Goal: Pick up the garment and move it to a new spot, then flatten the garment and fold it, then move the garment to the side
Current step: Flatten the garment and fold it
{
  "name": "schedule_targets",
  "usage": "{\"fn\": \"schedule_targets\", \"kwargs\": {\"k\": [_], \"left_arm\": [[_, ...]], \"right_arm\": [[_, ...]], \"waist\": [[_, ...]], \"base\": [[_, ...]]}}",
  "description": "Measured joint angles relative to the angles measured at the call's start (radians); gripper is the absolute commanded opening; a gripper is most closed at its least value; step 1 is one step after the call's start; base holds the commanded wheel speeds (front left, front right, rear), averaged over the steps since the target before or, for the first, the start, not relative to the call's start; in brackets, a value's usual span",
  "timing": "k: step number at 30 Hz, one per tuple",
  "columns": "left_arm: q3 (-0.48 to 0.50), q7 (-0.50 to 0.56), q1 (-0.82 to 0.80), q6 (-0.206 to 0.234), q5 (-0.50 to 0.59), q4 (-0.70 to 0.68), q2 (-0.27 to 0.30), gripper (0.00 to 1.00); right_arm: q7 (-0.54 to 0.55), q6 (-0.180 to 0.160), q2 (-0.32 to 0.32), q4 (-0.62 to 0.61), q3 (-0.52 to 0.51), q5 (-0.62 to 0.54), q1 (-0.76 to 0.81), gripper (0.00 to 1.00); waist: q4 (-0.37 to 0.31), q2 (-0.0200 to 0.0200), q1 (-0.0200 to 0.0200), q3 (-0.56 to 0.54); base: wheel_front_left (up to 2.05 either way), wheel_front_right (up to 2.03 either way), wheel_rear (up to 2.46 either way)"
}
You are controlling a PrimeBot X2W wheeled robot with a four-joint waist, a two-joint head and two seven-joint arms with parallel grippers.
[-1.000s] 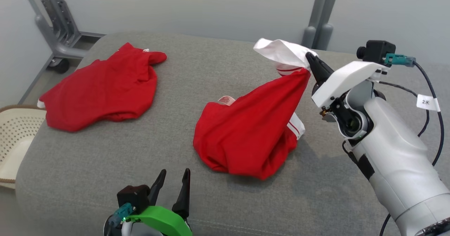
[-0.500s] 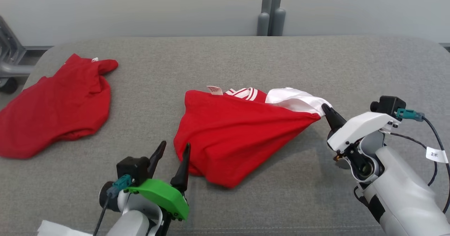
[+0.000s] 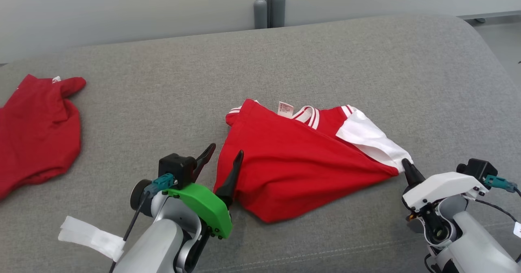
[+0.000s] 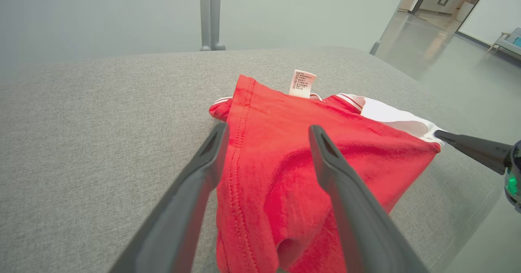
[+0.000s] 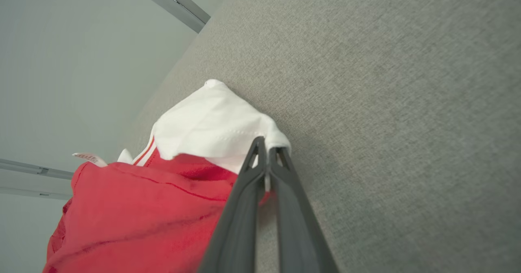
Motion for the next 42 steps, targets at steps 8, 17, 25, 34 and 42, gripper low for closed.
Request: {"fn": "schedule_targets", "kwargs": {"k": [8, 17, 25, 34, 42], "left_arm": [[-0.021, 0.038, -0.048, -0.017, 0.0, -0.001, -0.013, 1.0], [-0.042, 0.051, -0.075, -0.035, 0.006, 0.015, -0.021, 1.0], [-0.058, 0.06, -0.104, -0.041, 0.023, 0.013, -0.023, 1.0], [-0.085, 0.079, -0.128, -0.046, 0.03, 0.001, -0.029, 1.0], [-0.107, 0.099, -0.171, -0.054, 0.036, -0.012, -0.042, 1.0]], "right_arm": [[-0.065, -0.011, -0.053, 0.03, -0.035, -0.012, 0.005, 0.3], [-0.13, -0.011, -0.107, 0.0, 0.081, -0.203, -0.004, 1.0], [-0.149, -0.057, -0.21, -0.093, 0.271, -0.52, -0.055, 1.0], [-0.149, -0.079, -0.221, -0.17, 0.367, -0.637, -0.116, 1.0], [-0.081, -0.062, -0.226, -0.122, 0.403, -0.646, -0.118, 0.99]], "waist": [[-0.045, 0.0, 0.0, 0.051], [-0.061, 0.0, 0.0, 0.082], [-0.06, 0.0, 0.0, 0.076], [-0.054, 0.0, 0.0, 0.071], [-0.034, 0.0, 0.0, 0.088]], "base": [[0.0, 0.0, 0.0], [0.0, 0.0, 0.0], [0.0, 0.0, 0.0], [0.0, 0.0, 0.0], [0.0, 0.0, 0.0]]}}
